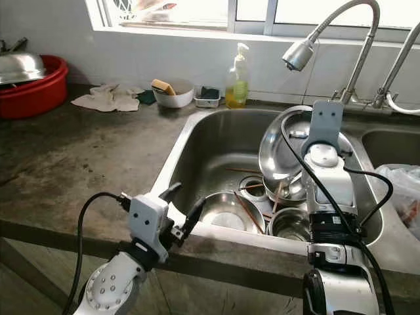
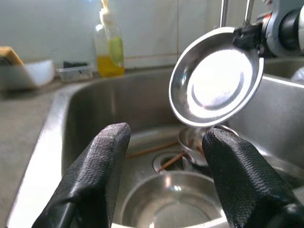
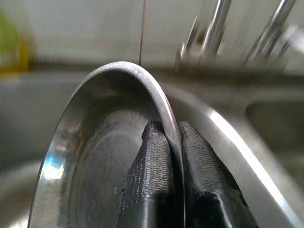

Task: Kitchen organization

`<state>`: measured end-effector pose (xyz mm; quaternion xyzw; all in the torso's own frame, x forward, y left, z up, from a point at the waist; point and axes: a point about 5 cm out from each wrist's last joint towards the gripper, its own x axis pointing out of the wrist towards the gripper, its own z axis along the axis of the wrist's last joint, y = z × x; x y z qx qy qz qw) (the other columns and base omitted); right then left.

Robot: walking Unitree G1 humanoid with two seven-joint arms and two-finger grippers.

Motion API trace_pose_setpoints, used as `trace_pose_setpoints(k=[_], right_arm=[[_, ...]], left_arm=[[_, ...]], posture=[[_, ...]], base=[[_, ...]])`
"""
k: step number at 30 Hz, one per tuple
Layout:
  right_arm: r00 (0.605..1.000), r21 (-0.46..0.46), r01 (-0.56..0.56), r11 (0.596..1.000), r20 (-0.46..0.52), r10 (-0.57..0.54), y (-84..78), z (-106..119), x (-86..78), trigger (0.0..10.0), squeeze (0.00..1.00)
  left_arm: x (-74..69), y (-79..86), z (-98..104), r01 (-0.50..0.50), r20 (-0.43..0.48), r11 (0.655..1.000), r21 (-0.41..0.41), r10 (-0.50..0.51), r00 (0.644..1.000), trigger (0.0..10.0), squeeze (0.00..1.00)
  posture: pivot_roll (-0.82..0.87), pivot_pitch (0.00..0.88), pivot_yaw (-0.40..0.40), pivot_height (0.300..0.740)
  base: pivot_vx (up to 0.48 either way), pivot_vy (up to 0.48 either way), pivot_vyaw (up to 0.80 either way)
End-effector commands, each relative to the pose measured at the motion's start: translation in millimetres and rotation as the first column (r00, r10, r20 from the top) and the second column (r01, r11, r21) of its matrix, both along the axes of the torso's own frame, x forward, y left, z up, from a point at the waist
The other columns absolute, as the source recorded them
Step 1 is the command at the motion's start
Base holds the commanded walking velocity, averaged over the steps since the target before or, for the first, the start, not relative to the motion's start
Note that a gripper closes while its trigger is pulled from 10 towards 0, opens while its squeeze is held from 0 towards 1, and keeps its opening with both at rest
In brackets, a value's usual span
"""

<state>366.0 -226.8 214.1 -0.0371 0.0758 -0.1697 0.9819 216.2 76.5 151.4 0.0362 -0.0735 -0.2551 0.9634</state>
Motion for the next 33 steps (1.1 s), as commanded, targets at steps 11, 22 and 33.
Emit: trace_pose_setpoints(k=[11,22,33], right_arm=[[0.963,0.051,-0.164,0.985,-0.21,0.171,19.4,-36,-1.9,10.0,0.0],[0.932,0.06,-0.219,0.974,-0.283,0.227,27.1,-50,-6.0,10.0,1.0],[0.983,0.0,-0.182,0.983,-0.023,0.182,26.7,-12,-5.7,10.0,0.0]], left_arm=[[-8.7,0.3,4,0.005,-0.012,1.0,0.001,-0.005,1.0,10.0,0.0],[-7.2,0.2,5,0.001,-0.013,1.0,0.003,-0.001,1.0,10.0,0.0],[-1.1,-1.1,5,-0.001,-0.004,1.0,0.002,0.001,1.0,10.0,0.0]], posture=[[0.08,0.115,-0.052,0.74],[0.08,0.109,-0.052,0.74],[0.07,0.083,-0.05,0.74]], base=[[0.0,0.0,0.0],[0.0,0.0,0.0],[0.0,0.0,0.0]])
